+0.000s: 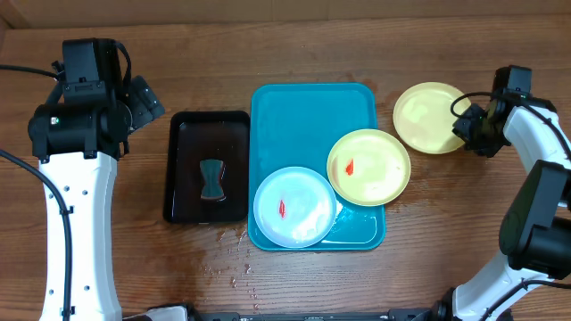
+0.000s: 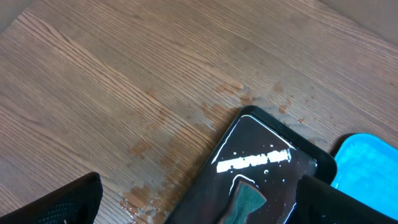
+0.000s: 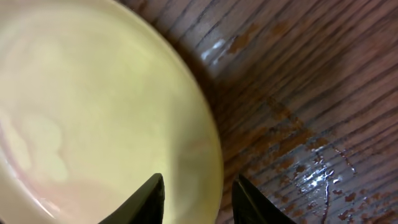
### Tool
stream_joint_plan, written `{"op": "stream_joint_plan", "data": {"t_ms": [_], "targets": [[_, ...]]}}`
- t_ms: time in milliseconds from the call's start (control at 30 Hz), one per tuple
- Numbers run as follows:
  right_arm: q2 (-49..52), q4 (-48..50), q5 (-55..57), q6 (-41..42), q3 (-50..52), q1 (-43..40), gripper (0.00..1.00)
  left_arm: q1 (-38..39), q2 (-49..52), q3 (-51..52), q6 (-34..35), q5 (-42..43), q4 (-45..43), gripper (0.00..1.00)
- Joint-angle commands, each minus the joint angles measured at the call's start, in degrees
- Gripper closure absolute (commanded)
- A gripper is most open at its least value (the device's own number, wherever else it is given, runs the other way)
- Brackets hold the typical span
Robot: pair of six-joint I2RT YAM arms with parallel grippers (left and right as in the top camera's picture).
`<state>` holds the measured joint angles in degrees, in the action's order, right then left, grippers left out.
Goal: Clean dirty plates on tray and stack at the side
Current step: 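Release the plate and move the right gripper to the right yellow plate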
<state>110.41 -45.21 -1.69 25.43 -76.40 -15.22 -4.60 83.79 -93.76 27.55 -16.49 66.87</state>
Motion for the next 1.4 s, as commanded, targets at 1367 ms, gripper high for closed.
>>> {"op": "stream_joint_plan", "data": {"t_ms": [1367], "targets": [[-3.1, -23.2, -0.9, -2.7, 0.0, 18.4, 0.62, 0.0, 0.2, -0.5, 1.2, 0.0, 0.0, 0.00]]}}
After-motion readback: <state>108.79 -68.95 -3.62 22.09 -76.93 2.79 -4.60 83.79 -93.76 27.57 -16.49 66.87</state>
